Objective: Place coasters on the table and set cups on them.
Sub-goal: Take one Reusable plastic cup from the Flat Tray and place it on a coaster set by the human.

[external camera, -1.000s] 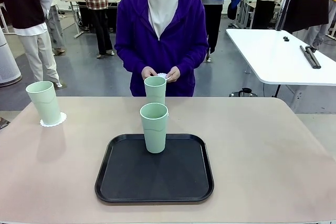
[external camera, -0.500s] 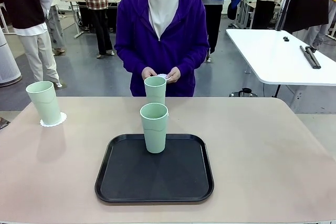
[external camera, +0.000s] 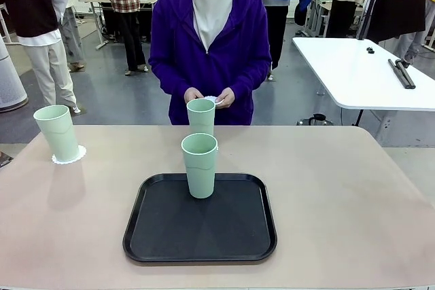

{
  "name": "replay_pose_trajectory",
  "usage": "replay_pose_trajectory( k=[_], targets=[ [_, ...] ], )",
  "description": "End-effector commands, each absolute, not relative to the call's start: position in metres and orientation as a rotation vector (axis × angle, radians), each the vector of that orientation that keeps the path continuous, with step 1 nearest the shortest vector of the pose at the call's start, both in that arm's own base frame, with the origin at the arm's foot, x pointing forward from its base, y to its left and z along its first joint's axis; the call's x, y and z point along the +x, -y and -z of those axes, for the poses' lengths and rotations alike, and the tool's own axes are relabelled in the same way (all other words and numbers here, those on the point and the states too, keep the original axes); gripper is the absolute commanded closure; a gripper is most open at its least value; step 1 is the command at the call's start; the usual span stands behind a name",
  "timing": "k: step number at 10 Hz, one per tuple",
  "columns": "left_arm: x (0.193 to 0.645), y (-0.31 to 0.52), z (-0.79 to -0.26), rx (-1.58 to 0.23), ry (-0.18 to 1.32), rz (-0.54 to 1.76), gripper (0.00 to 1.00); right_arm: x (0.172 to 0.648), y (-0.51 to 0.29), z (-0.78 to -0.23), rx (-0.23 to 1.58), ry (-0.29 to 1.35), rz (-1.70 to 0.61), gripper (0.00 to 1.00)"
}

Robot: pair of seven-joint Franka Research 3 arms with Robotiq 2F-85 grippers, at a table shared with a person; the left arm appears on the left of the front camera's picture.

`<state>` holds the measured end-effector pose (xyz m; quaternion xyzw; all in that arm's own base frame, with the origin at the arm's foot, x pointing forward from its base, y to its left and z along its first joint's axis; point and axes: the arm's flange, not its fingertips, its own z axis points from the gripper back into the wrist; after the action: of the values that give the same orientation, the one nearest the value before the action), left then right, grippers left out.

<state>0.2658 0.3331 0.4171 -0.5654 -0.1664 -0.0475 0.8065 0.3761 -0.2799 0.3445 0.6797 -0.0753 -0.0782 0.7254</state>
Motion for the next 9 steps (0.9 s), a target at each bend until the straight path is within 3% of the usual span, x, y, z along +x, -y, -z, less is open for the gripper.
replay_pose_trajectory(
  k=[1,9],
  targets=[
    [0.2734,-0.3322,-0.4176,-1.199,0.382,0.087,0.0,0.3758,0.28,-0.3455,1.503,0.165,0.17,0.0],
    [0.2686,-0.3333,-0.4159,-1.203,0.36,0.099,0.0,0.3758,0.28,-0.3455,1.503,0.165,0.17,0.0]
  ],
)
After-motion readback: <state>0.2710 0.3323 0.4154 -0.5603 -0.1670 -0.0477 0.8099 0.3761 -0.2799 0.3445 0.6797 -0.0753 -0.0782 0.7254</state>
